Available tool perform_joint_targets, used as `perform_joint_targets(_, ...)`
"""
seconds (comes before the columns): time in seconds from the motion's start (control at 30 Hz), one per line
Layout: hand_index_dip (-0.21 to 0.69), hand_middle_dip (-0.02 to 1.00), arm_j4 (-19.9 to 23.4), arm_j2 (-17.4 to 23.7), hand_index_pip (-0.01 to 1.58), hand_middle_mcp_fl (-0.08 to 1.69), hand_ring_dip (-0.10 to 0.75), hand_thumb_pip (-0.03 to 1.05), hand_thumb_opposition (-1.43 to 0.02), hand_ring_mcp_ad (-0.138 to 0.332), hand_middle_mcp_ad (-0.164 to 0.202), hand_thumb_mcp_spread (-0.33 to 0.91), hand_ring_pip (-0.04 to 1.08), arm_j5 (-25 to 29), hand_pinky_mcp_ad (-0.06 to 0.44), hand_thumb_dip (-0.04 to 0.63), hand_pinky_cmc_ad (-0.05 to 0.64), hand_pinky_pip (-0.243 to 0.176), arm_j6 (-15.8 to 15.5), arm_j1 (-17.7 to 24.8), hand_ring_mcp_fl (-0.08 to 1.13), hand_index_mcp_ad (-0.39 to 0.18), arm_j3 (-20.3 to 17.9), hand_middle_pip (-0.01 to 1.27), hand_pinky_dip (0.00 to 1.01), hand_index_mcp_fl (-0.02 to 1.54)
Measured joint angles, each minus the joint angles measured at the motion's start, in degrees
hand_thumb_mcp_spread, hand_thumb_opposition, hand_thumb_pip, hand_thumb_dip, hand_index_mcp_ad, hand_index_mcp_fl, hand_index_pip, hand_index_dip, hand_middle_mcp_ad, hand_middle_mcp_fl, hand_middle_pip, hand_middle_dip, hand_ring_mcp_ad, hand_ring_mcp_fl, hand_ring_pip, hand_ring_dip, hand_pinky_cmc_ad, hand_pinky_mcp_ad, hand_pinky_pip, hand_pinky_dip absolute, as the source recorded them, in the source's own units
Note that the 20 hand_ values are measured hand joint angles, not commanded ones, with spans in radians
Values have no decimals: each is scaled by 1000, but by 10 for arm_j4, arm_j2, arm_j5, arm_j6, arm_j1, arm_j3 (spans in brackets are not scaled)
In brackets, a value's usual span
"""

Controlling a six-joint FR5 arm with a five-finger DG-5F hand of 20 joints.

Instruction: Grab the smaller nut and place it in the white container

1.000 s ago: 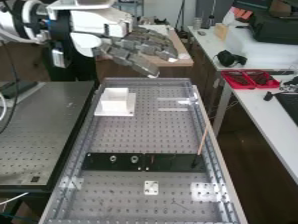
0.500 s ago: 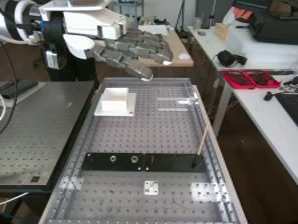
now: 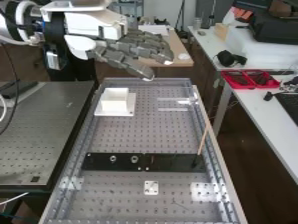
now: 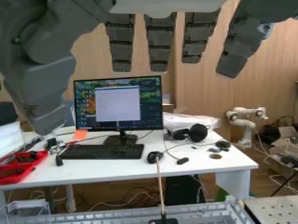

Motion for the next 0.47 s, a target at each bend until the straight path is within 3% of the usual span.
perform_joint_targets(0.37, 204, 237, -2, 1, 258, 75, 129, 675, -698, 140, 72, 208, 87, -3, 291, 140, 379, -63, 1, -1, 0, -119, -1, 131, 300, 91)
perform_joint_targets(0.47, 204, 237, -4, 1, 258, 75, 129, 675, -698, 140, 72, 208, 87, -2, 311, 140, 379, -63, 1, -1, 0, -119, -1, 131, 300, 108)
